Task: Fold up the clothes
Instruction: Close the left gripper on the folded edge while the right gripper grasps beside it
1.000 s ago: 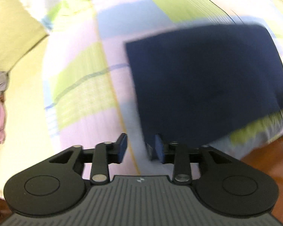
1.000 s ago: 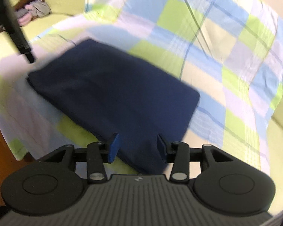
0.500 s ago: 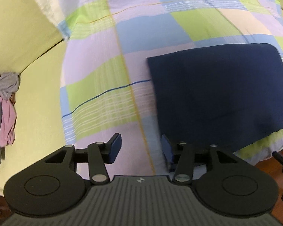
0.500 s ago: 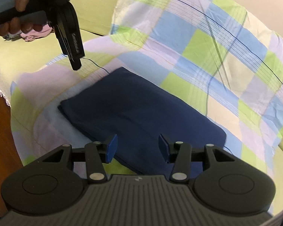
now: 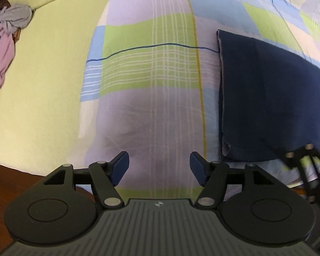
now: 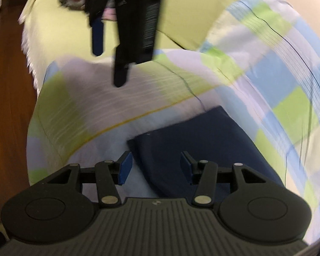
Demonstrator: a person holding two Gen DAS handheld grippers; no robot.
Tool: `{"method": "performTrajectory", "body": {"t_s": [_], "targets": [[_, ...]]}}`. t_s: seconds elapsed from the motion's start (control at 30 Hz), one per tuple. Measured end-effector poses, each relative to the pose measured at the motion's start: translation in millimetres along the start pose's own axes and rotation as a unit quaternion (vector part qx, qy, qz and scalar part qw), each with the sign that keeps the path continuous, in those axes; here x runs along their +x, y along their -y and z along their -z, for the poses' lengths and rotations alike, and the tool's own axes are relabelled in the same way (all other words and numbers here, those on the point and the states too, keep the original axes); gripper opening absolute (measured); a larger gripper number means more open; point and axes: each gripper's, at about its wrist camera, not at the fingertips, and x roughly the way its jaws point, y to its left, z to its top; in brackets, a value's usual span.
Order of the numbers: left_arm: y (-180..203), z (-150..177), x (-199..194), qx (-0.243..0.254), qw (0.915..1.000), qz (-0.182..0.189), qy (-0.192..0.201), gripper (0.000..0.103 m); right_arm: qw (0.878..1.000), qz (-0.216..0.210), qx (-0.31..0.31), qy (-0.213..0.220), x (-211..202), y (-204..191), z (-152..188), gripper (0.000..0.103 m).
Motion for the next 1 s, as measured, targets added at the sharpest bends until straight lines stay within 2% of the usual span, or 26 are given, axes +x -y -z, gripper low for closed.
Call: {"method": "performTrajectory", "body": {"t_s": [0.13, 0.3, 0.37, 0.43, 0.47, 0.5, 0.57, 0.6, 0.73, 0.8, 0.87, 1.0], "targets": [[0.2, -11.0, 3.1, -0.024, 0.9991, 0.034, -0.003, 0.066, 0.999, 0.011, -0.044, -0.006, 16.4, -15.1, 4.4, 0.039], [2.5, -28.5, 14.8, -0.070, 0.9941, 0.081, -0.016, 0.066, 0.998, 0.027, -0.048, 0.001, 25.8, -17.9, 1.3, 0.003], [0.1, -35.7, 19.0, -0.093, 0.9901, 0.103, -0.021, 0.066, 0.999, 0.027, -0.025, 0.005, 25.8, -11.8, -0.4, 0.003], [-5.3, -41.3, 23.0, -0.123, 0.9823, 0.139, -0.027, 0.066, 0.999, 0.033, 0.011, 0.023, 16.3, -1.1, -1.1, 0.003], [-11.1, -44.5, 28.8, -0.158, 0.9704, 0.179, -0.036, 0.066, 0.999, 0.033, 0.024, 0.030, 9.9, 3.8, -1.1, 0.003], [-15.8, -47.5, 37.1, -0.196, 0.9543, 0.220, -0.049, 0.069, 0.998, 0.033, 0.035, 0.037, 3.7, 8.2, -1.2, 0.003], [-20.3, -49.7, 53.8, -0.253, 0.9218, 0.284, -0.073, 0.073, 0.997, 0.038, 0.045, 0.046, -6.5, 12.5, -2.0, 0.003], [-19.5, -51.1, 62.0, -0.270, 0.9100, 0.305, -0.081, 0.073, 0.997, 0.037, 0.049, 0.049, -11.0, 14.5, -3.0, 0.003], [-6.7, -57.9, 83.0, -0.277, 0.8967, 0.335, -0.083, 0.073, 0.996, 0.043, 0.060, 0.058, -21.5, 19.7, -5.9, 0.003], [3.8, -64.8, 94.9, -0.275, 0.8874, 0.361, -0.085, 0.073, 0.995, 0.045, 0.067, 0.062, -25.8, 22.8, -6.4, 0.003], [12.5, -71.7, 103.8, -0.266, 0.8855, 0.371, -0.087, 0.073, 0.994, 0.048, 0.075, 0.070, -30.5, 26.4, -7.0, 0.003], [31.7, -84.8, 120.2, -0.236, 0.8905, 0.379, -0.089, 0.071, 0.992, 0.050, 0.081, 0.080, -33.9, 32.4, -7.1, 0.003]]}}
